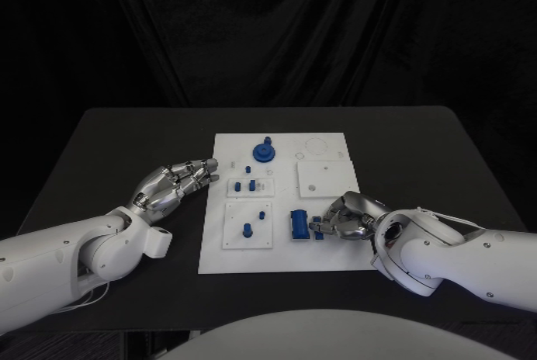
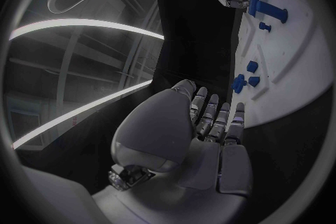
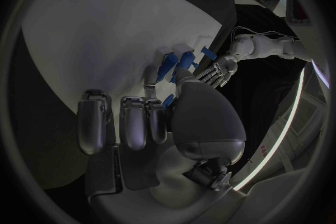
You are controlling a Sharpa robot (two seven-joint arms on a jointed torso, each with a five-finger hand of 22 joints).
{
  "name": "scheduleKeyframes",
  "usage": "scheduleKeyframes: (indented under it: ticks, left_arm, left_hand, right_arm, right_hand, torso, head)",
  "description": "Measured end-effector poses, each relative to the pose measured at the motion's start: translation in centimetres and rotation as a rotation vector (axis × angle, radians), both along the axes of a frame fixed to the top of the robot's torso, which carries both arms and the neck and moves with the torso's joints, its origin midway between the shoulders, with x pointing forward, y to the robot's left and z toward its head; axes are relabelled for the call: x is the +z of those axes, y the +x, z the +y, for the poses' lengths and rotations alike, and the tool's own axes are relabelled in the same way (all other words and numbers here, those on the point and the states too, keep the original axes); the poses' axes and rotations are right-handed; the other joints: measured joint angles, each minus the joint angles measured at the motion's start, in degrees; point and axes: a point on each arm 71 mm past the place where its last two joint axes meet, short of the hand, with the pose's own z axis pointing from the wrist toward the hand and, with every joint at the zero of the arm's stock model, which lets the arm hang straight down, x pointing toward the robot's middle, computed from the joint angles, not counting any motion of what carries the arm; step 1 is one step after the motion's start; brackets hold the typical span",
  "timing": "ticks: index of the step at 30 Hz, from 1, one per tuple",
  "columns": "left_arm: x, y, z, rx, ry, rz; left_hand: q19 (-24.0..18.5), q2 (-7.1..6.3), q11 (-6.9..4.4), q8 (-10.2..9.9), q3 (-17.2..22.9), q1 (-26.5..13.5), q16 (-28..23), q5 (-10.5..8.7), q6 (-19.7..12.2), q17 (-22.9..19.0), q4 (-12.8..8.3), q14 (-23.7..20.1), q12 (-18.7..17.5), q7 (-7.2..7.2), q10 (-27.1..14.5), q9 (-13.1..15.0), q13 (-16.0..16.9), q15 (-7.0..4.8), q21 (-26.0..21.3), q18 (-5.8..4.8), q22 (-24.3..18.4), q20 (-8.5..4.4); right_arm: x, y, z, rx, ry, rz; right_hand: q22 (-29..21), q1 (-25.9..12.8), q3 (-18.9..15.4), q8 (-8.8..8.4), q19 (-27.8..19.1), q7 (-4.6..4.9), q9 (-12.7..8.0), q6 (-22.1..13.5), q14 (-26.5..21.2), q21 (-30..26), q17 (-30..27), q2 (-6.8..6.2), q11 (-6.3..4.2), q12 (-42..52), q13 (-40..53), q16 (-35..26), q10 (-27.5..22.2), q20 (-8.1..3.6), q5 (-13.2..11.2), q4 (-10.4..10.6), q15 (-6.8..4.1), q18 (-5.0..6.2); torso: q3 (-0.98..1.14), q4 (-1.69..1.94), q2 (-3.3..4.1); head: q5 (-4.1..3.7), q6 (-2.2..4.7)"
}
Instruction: Assemble the parts on the task board
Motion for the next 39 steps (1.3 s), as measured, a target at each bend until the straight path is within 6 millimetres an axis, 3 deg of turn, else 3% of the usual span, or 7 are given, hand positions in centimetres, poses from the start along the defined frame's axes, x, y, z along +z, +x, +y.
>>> scheduleKeyframes:
  ticks: [4,12,24,30,33,39]
  left_arm:
    - [0.0,0.0,0.0,-0.001,0.0,0.001]
    - [-0.1,0.0,0.1,0.0,0.0,0.002]
    - [-0.1,-0.1,0.2,0.001,0.0,0.003]
    - [-0.1,-0.1,0.2,0.001,0.0,0.004]
    - [-0.2,-0.2,0.2,0.001,0.0,0.005]
    - [-0.2,-0.2,0.2,0.001,-0.001,0.006]
  left_hand:
    - [0.0,0.0,0.0,0.0,0.0,0.0,0.0,0.0,0.0,0.0,0.0,0.0,0.0,0.0,0.0,0.0,0.0,0.0,0.0,0.0,0.0,0.0]
    - [0.0,0.0,-0.01,0.0,0.0,0.0,0.0,0.0,0.0,0.0,0.0,0.0,0.0,0.0,0.0,0.0,0.0,0.0,0.0,0.01,0.0,0.0]
    - [0.0,0.0,-0.02,0.0,0.2,0.0,0.2,0.0,0.0,0.0,-0.2,0.0,0.0,0.0,0.0,0.0,0.0,0.0,0.0,0.0,0.0,0.0]
    - [0.0,0.0,0.13,0.0,0.2,0.0,0.2,0.0,0.0,0.0,-0.2,0.0,0.0,0.0,0.1,0.0,0.0,0.0,0.0,0.0,0.1,0.0]
    - [0.0,0.0,0.13,0.0,0.2,0.0,0.2,0.0,0.0,0.0,-0.2,0.0,0.0,0.0,0.1,0.0,0.0,0.0,0.0,0.01,0.1,0.0]
    - [0.0,0.0,0.13,0.0,0.2,0.0,0.2,0.0,0.0,0.0,-0.2,0.0,0.0,0.0,0.1,0.0,0.0,0.0,0.0,0.0,0.1,0.0]
  right_arm:
    - [0.1,0.0,-0.2,-0.004,0.001,-0.008]
    - [0.7,-0.4,-1.0,-0.018,0.025,-0.047]
    - [1.8,-1.5,-2.1,-0.021,0.064,-0.088]
    - [1.9,-2.0,-2.2,-0.011,0.061,-0.065]
    - [1.8,-2.2,-2.1,0.004,0.053,-0.044]
    - [1.6,-2.5,-1.9,0.03,0.033,-0.003]
  right_hand:
    - [0.0,-0.7,-0.1,0.27,0.0,0.0,0.1,0.0,0.0,0.0,0.0,0.67,0.0,0.0,0.0,0.0,0.0,0.0,-0.2,0.1,0.0,0.0]
    - [0.0,0.8,-0.3,1.19,0.0,-0.22,0.7,0.2,0.0,0.0,0.0,1.98,0.0,0.0,0.0,0.0,0.0,0.0,3.9,0.0,0.0,-0.01]
    - [0.0,1.5,-0.6,1.46,0.0,-0.22,0.9,0.2,0.0,0.0,0.0,1.73,0.0,0.0,0.0,0.0,0.0,0.0,4.5,0.2,0.0,0.0]
    - [0.0,3.1,-1.1,1.92,0.0,-0.06,1.3,-0.8,0.0,0.6,0.0,1.58,0.0,0.0,0.0,0.3,0.0,0.0,1.4,-0.3,0.0,0.0]
    - [0.0,4.3,-1.4,2.99,0.0,-0.1,1.8,-1.1,0.0,0.6,0.0,1.06,0.0,0.0,0.0,0.3,0.0,0.0,-1.0,-0.6,0.0,0.0]
    - [0.0,4.9,-2.2,5.2,0.0,-0.1,3.1,-1.1,0.0,0.6,0.0,1.19,0.0,0.0,0.0,0.3,0.0,0.0,-2.3,-0.3,0.0,0.0]
  torso:
    - [0.0,0.0,-0.01]
    - [0.0,-0.01,-0.01]
    - [0.01,-0.03,-0.01]
    - [0.0,-0.03,-0.04]
    - [0.0,-0.03,-0.04]
    - [0.0,-0.04,-0.01]
  head:
    - [0.1,0.0]
    - [0.24,0.0]
    - [0.23,0.0]
    - [0.16,0.0]
    - [0.16,0.0]
    - [0.1,0.0]
